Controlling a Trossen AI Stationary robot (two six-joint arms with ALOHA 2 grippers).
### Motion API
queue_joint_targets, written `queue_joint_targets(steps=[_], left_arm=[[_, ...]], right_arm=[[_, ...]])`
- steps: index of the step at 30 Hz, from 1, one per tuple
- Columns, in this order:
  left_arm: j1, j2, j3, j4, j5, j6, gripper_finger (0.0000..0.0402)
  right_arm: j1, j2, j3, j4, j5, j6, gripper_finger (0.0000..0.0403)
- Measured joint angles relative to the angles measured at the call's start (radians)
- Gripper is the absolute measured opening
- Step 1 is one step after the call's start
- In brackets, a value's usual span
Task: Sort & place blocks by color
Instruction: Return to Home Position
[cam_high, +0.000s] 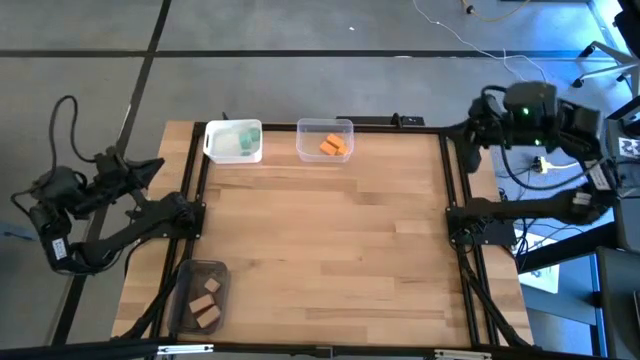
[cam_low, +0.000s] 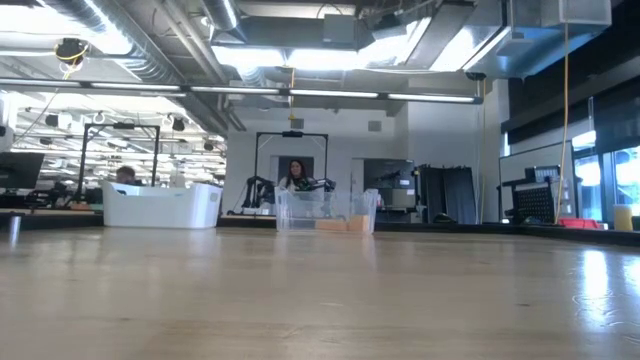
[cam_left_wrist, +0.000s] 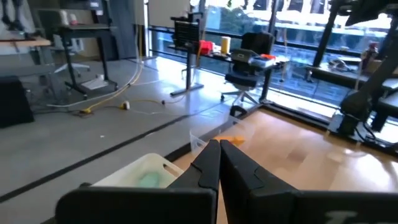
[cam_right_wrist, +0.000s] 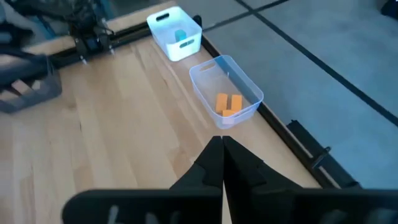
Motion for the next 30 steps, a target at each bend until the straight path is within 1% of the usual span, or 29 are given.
queue_joint_targets(steps=[3, 8, 12, 15, 21, 26, 30], left_arm=[[0.0, -0.002, -0.004, -0.007, 0.02, -0.002, 0.0], [0.0, -0.002, -0.003, -0.003, 0.021, -0.007, 0.0], [0.0, -0.002, -0.003, -0.003, 0.021, -0.012, 0.0], [0.0, -0.002, -0.003, 0.001, 0.02, -0.012, 0.0], [0.0, -0.002, -0.003, 0.012, 0.023, -0.034, 0.0], [0.0, -0.002, -0.003, 0.039, 0.027, -0.034, 0.0], [0.0, -0.002, -0.003, 0.056, 0.029, -0.034, 0.0]], right_arm=[[0.0, -0.107, -0.144, 0.065, 0.016, 0.04, 0.0], [0.0, -0.304, -0.377, 0.163, 0.034, 0.119, 0.0], [0.0, -0.458, -0.541, 0.237, 0.049, 0.193, 0.0], [0.0, -0.566, -0.655, 0.281, 0.05, 0.215, 0.0], [0.0, -0.765, -0.874, 0.433, 0.049, 0.219, 0.0], [0.0, -0.906, -1.035, 0.557, 0.031, 0.195, 0.0], [0.0, -0.999, -1.128, 0.584, 0.024, 0.198, 0.0]])
